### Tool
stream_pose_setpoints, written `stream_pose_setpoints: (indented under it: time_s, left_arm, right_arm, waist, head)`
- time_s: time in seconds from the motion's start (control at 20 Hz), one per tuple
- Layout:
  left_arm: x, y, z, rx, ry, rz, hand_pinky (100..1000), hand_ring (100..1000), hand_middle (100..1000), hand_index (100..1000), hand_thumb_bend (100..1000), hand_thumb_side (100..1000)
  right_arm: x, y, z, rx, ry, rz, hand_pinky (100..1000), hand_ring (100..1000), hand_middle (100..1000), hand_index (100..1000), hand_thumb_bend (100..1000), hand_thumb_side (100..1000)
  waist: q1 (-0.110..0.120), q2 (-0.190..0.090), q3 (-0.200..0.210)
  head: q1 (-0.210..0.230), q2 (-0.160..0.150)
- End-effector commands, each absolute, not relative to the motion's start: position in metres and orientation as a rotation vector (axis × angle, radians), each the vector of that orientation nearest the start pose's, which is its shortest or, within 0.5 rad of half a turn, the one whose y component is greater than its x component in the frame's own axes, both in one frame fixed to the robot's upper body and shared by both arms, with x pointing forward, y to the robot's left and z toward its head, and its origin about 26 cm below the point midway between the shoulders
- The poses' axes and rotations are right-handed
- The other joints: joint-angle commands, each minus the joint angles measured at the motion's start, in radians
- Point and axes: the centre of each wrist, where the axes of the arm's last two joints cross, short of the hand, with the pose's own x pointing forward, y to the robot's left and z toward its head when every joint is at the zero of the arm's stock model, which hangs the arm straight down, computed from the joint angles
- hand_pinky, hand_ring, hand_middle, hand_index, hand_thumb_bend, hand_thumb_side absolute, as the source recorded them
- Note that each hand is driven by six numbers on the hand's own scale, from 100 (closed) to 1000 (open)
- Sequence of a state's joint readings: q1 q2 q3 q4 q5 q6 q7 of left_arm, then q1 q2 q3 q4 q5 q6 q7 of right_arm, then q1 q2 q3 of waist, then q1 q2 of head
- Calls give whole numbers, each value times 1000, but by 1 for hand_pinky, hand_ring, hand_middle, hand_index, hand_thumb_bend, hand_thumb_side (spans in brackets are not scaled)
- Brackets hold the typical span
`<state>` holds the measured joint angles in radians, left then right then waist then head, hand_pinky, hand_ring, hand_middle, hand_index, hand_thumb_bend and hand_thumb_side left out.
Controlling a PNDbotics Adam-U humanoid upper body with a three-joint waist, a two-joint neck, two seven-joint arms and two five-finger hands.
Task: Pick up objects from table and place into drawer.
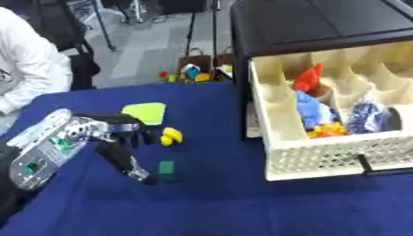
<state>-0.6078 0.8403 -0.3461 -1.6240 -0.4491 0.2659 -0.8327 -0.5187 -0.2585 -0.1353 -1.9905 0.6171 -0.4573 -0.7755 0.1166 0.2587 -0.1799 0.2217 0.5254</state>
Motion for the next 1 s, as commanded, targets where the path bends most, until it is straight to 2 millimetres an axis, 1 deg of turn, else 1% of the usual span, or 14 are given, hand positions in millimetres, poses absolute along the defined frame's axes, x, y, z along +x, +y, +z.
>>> stream_pose_setpoints:
  time_s: [0.05, 0.35, 0.7, 1.0]
  left_arm:
    - [370, 303, 237, 543, -1036, -1577, 656, 735, 767, 861, 726, 523]
    - [378, 306, 229, 517, -1060, -1557, 637, 720, 753, 847, 722, 520]
    - [386, 314, 219, 525, -1056, -1524, 628, 712, 742, 841, 709, 519]
    - [391, 319, 212, 515, -1051, -1505, 619, 704, 728, 832, 691, 508]
  right_arm:
    - [312, -259, 272, 857, 2827, 385, 583, 617, 565, 755, 100, 1000]
    - [312, -259, 274, 855, 2821, 393, 584, 618, 564, 756, 100, 1000]
    - [312, -259, 275, 852, 2814, 400, 585, 618, 563, 758, 100, 1000]
    - [312, -259, 276, 854, 2808, 406, 586, 619, 563, 759, 100, 1000]
  waist:
    - [-1, -14, -4]
    - [4, -7, -16]
    - [10, 3, -29]
    - [10, 8, -36]
  head:
    - [7, 0]
    - [10, -2]
    - [12, -1]
    - [15, -2]
